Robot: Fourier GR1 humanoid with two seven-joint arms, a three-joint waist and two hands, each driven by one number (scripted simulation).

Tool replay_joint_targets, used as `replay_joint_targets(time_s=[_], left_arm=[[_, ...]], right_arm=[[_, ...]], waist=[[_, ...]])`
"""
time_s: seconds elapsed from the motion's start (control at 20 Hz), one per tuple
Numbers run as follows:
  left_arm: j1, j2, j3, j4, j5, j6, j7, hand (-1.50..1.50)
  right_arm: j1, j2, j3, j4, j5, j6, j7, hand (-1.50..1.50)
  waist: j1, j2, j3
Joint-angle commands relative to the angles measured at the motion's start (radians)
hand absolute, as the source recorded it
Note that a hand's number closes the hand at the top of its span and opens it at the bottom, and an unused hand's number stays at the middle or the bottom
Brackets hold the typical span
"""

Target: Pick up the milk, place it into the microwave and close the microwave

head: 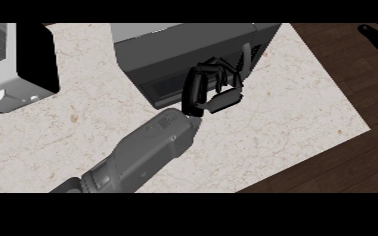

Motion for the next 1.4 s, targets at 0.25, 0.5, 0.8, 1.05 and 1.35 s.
replay_joint_targets(time_s=[0.25, 0.5, 0.8, 1.05, 1.35], left_arm=[[-0.074, 0.001, 0.036, 0.092, 0.045, -0.021, 0.015, 1.5], [-0.089, 0.001, 0.014, 0.091, 0.043, -0.038, -0.01, 1.5], [-0.106, 0.001, -0.044, 0.167, 0.026, 0.012, 0.055, 1.5], [-0.074, 0.0, -0.055, 0.198, 0.059, 0.055, 0.076, 1.5], [-0.055, 0.0, -0.056, 0.236, 0.092, 0.106, 0.086, 1.5]], right_arm=[[-0.017, -0.032, 0.0, 0.006, -0.036, 0.019, 0.023, -1.5], [-0.013, -0.037, 0.006, 0.012, -0.06, 0.045, 0.026, -1.5], [-0.033, -0.042, 0.02, 0.003, -0.115, 0.075, 0.035, -1.5], [-0.014, -0.059, 0.025, -0.006, -0.15, 0.087, 0.053, -1.5], [0.003, -0.089, 0.005, -0.027, -0.182, 0.078, 0.061, -1.5]], waist=[[-0.006, 0.017, -0.004], [-0.006, 0.016, -0.001], [0.001, 0.014, 0.004], [0.019, 0.003, 0.001], [0.054, -0.007, -0.001]])
